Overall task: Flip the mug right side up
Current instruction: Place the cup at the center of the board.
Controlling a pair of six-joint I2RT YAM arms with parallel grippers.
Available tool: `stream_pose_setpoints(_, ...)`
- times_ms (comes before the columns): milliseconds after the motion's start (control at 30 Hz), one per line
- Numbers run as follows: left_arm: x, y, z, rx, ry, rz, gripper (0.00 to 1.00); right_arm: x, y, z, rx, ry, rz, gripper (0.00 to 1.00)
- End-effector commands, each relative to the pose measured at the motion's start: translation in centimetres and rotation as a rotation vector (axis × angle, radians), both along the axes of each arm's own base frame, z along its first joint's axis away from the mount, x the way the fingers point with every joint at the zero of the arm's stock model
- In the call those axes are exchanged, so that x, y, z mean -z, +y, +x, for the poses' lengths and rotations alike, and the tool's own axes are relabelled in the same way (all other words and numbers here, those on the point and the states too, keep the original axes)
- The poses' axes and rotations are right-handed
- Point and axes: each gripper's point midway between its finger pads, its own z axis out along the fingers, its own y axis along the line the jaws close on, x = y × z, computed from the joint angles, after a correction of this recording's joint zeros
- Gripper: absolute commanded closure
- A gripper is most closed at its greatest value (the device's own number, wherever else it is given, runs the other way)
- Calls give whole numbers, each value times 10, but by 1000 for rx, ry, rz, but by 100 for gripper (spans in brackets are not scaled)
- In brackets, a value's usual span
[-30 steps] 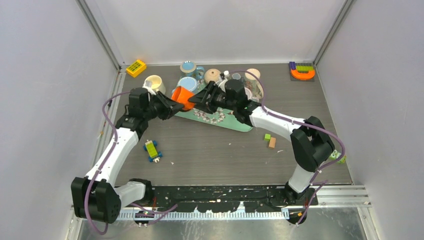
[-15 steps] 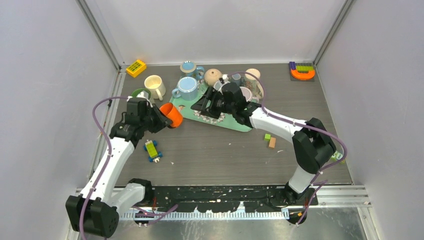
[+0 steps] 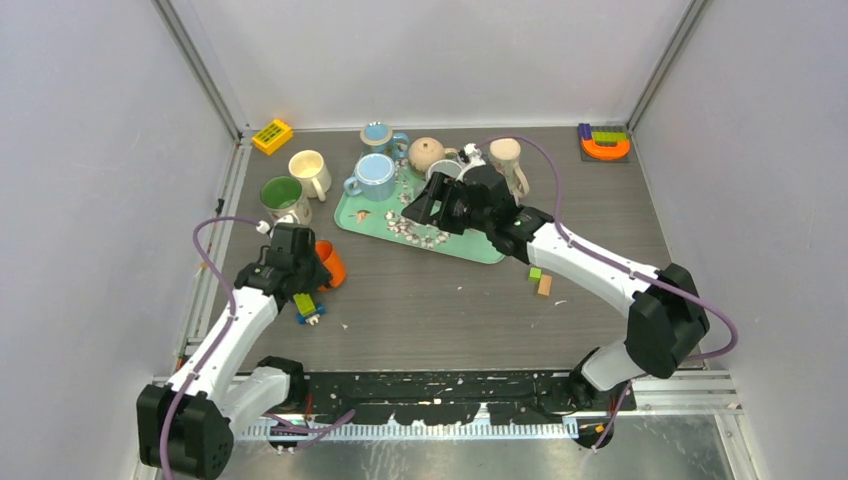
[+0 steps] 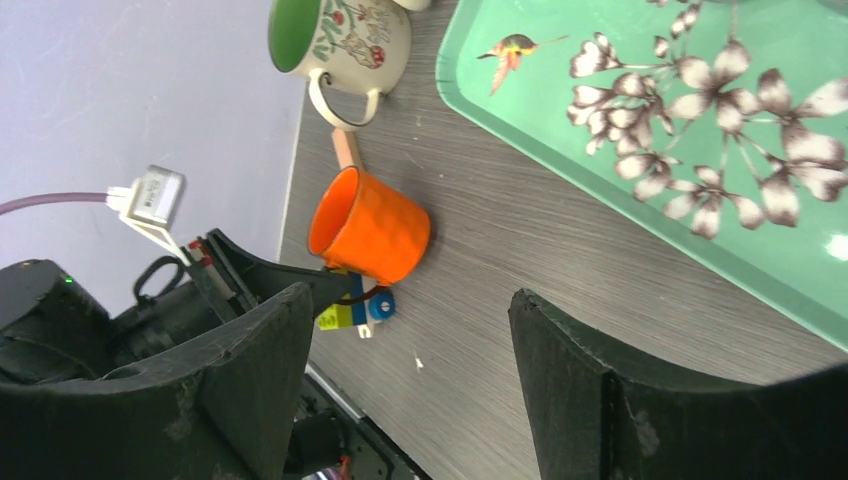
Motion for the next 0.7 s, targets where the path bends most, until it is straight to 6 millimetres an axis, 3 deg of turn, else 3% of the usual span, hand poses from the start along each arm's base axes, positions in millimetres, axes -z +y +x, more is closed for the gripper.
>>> stream_pose_setpoints(0, -23, -3, 31, -22, -164, 3, 100, -6, -16, -2, 31, -70, -49, 24)
stream_pose_setpoints(233, -1, -4, 31, -21, -125, 33, 100, -9, -34, -5, 70, -111, -88, 22)
stream_pose_setpoints(667, 26, 4, 39, -60, -49, 93, 79, -17, -63, -7, 145, -178, -157, 18)
